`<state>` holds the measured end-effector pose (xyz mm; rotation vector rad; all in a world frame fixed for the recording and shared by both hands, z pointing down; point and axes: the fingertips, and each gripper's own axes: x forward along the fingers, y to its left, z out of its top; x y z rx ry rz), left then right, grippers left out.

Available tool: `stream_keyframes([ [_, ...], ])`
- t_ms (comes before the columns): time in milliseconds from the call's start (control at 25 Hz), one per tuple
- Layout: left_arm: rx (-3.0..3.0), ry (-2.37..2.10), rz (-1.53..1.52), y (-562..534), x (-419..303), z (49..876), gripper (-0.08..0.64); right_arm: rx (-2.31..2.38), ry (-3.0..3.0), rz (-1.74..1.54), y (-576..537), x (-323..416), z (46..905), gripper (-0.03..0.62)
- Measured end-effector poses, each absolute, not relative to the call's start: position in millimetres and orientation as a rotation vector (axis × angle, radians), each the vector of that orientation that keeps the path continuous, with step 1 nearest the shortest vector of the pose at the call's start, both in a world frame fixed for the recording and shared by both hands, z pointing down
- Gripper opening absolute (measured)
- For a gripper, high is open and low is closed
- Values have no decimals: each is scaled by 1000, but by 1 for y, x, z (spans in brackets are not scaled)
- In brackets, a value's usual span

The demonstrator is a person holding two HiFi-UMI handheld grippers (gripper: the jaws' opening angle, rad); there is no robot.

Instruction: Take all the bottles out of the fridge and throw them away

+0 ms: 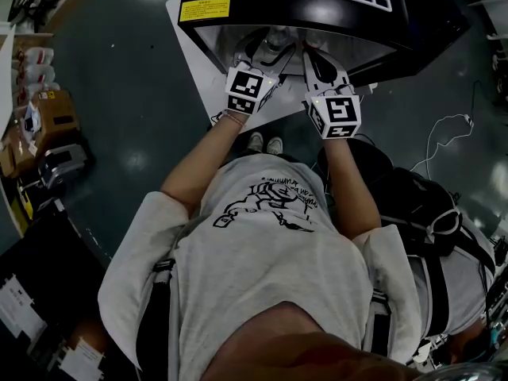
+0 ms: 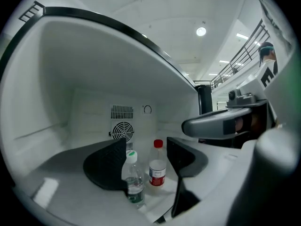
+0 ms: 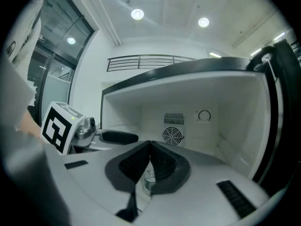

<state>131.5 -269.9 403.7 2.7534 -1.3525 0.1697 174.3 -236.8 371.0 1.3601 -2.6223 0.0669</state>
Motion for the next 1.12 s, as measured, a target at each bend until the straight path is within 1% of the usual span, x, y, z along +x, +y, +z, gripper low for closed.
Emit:
stream_keyframes([
  [520, 2746, -1368, 214, -305, 139, 432, 259, 1355, -2589, 70, -254, 178, 394, 9],
  [1120, 2727, -1382, 297, -334, 142, 461, 261, 1354, -2580, 74, -270, 177, 397, 9],
])
